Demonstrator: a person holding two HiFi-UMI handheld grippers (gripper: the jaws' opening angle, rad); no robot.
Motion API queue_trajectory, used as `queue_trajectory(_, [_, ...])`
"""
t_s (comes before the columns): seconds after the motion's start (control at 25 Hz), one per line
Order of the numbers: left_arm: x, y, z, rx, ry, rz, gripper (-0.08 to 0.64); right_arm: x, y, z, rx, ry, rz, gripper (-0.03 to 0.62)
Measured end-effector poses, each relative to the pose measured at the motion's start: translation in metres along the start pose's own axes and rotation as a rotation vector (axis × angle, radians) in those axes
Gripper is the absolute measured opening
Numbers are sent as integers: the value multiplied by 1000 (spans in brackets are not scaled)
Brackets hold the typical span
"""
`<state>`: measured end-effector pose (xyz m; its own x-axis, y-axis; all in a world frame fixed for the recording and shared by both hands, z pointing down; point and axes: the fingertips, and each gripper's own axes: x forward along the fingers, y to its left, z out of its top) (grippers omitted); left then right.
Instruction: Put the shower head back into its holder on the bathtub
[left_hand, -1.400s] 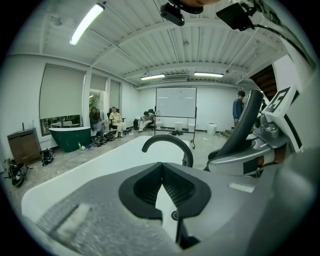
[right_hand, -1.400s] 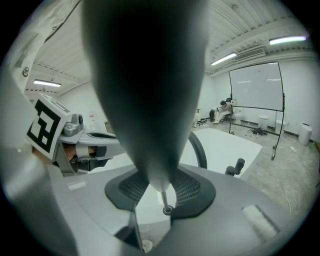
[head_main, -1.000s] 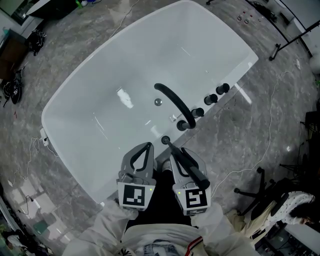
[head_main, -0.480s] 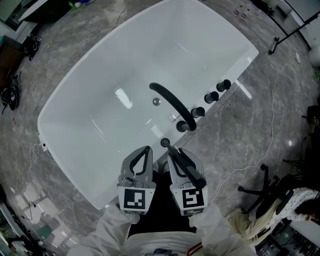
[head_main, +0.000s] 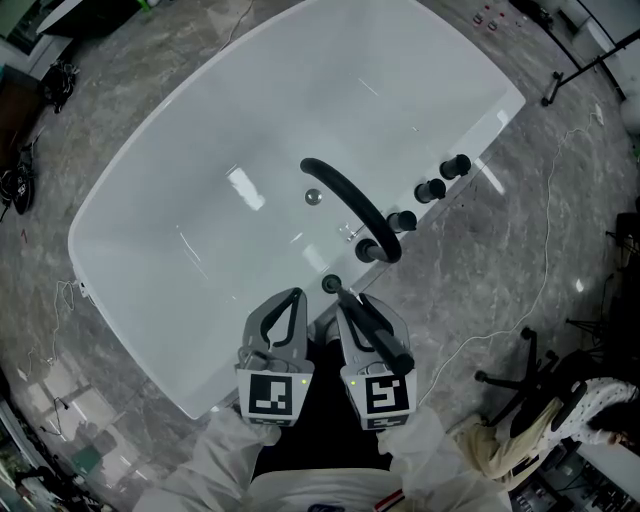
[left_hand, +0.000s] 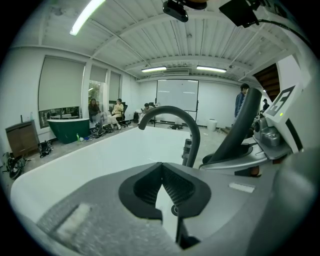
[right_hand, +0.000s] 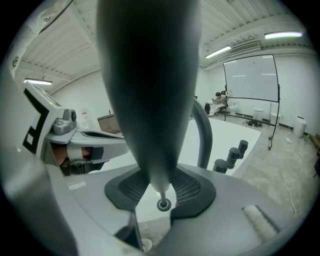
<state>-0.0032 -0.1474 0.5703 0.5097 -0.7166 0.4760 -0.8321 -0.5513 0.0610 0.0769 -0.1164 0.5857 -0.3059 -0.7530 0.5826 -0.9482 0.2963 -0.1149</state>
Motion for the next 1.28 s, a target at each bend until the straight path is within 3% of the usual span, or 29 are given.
queue_trajectory(1.28, [25, 11, -43, -57, 54, -4, -8, 59, 7, -61, -37, 113, 28, 138])
